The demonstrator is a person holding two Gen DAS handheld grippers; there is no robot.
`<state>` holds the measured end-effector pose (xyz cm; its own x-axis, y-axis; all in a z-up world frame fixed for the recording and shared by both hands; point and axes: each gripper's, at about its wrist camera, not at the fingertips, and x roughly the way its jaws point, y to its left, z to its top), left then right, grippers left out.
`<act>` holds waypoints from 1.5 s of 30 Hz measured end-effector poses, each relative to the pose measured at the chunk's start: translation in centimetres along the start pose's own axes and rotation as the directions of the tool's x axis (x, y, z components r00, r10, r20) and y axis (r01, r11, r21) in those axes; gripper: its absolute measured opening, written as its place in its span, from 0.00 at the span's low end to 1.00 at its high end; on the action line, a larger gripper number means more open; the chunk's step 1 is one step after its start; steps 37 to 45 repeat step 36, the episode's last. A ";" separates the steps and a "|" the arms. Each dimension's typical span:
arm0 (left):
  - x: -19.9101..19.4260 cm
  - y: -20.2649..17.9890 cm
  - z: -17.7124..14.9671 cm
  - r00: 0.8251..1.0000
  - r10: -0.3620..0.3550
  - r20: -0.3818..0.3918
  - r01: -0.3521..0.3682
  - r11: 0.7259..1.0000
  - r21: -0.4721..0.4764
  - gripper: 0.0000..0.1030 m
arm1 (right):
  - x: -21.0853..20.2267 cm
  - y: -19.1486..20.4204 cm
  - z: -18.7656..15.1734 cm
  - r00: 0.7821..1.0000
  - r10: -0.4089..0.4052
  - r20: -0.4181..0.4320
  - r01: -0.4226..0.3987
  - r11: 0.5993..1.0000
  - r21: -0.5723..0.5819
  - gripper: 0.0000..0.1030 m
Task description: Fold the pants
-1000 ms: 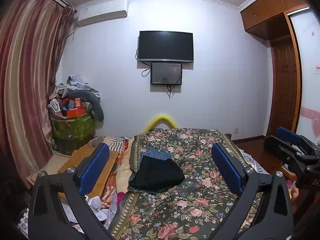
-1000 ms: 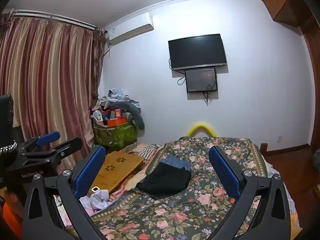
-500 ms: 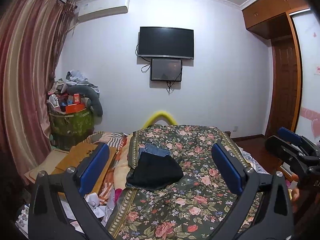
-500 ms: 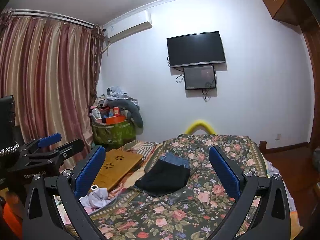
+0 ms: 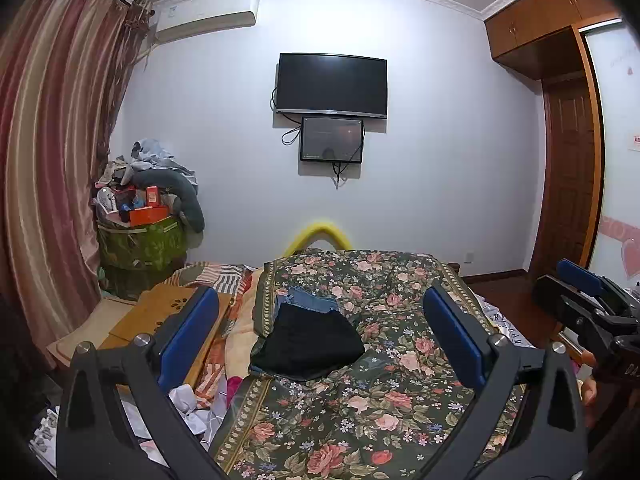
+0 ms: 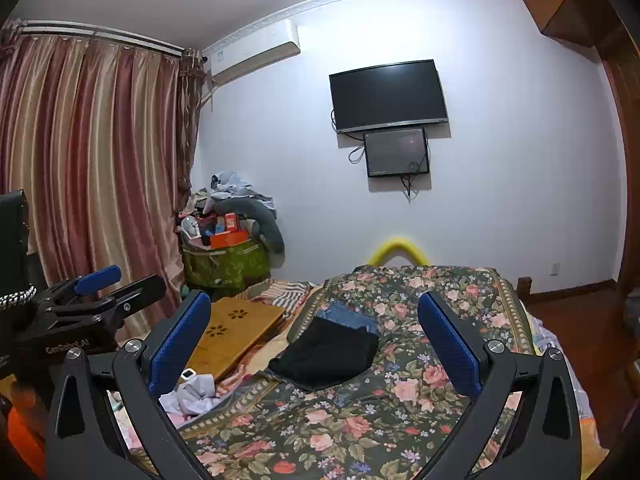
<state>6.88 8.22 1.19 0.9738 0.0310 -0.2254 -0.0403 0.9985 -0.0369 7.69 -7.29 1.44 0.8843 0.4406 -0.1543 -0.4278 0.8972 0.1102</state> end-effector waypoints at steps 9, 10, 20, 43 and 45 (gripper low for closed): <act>0.1 -0.1 0.1 1.000 -0.004 -0.005 0.004 1.000 0.007 1.00 | 0.0 -0.4 -0.1 1.000 -0.009 0.000 0.009 1.000 0.012 1.00; 0.1 -0.1 0.1 1.000 -0.005 -0.006 0.005 1.000 0.007 1.00 | 0.0 -0.4 0.0 1.000 -0.011 0.000 0.011 1.000 0.012 1.00; 0.5 -0.4 -0.1 0.999 -0.037 -0.016 0.037 0.999 0.019 1.00 | 0.0 -0.5 0.0 1.000 -0.019 0.002 0.019 1.000 0.015 1.00; 0.6 -0.7 -0.3 0.998 -0.053 -0.018 0.054 0.998 0.020 1.00 | 0.4 -0.5 -0.2 1.000 -0.016 -0.008 0.016 1.000 0.013 1.00; 0.6 -0.7 -0.3 0.998 -0.053 -0.018 0.054 0.998 0.020 1.00 | 0.4 -0.5 -0.2 1.000 -0.016 -0.008 0.016 1.000 0.013 1.00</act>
